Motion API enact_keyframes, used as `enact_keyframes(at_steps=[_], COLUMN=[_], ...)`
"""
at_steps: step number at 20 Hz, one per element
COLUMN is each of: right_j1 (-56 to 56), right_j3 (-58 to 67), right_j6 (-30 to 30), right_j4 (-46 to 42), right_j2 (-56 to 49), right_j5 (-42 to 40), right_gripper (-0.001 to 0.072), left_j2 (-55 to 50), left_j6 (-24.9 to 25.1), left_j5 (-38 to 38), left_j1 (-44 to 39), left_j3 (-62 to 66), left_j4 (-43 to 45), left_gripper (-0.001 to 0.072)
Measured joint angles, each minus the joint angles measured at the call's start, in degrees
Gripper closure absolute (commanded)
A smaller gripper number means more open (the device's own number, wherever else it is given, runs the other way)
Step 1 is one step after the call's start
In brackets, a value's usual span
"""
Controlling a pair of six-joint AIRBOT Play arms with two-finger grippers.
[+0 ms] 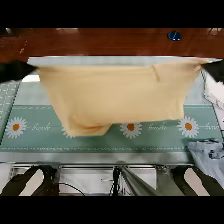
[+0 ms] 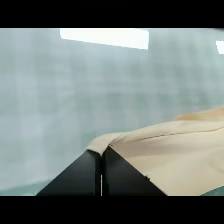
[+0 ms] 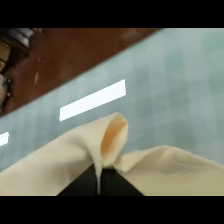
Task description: Fold the shirts.
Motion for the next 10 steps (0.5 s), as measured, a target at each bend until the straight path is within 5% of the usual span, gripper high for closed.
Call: enact_keyframes(at_steps=[10], right_j1=[-0.81], right_j3=[37.64], right_j6=[9.68], right_j4=[4.39], right_j2=[7.74], right_j5=[-3.96], right_gripper=[0.0688], left_j2=[11.87], left_j6=[-8.04], left_j5=[6.1], left_j1=[1.27], left_j3=[43.39], left_j4=[4.11], left_gripper=[0.0685])
